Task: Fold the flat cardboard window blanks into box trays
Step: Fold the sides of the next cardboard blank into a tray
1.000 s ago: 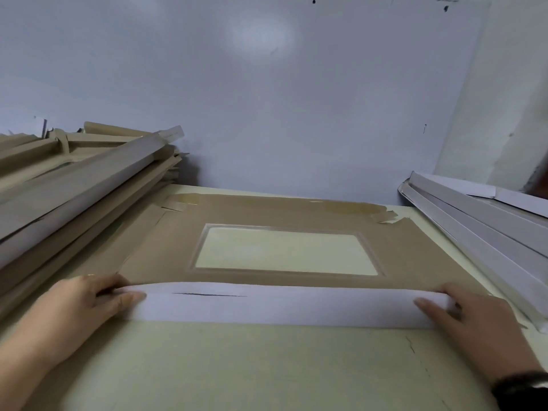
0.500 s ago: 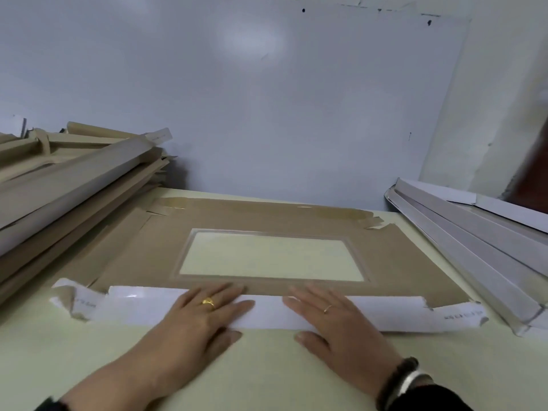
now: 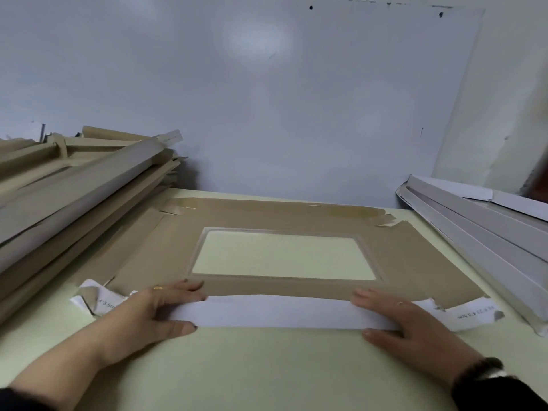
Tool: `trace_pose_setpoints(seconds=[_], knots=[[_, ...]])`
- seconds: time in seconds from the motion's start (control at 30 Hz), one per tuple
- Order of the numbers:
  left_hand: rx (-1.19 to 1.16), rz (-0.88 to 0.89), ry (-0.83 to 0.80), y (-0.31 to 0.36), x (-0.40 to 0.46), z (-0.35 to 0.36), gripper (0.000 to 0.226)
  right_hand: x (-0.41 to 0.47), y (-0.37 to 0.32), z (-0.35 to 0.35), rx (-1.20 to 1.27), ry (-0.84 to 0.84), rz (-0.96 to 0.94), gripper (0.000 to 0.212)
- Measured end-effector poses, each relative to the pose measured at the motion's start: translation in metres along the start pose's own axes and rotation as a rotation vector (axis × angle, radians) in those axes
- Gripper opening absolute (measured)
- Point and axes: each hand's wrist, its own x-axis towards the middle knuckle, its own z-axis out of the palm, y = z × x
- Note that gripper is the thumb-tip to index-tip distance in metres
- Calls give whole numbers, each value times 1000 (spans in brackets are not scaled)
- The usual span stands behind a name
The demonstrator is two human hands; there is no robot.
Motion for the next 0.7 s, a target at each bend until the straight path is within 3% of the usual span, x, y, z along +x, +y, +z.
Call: trace_pose_setpoints(seconds=[0.23, 0.4, 0.7], knots=[[39, -89, 77, -11, -7, -13, 38, -26, 33, -22, 121, 121, 231, 36], [76, -122, 261, -5, -8, -17, 20, -25, 30, -23, 95, 257, 254, 20], [282, -239, 516, -15, -6, -22, 47, -20, 32, -26, -216, 452, 331, 35]])
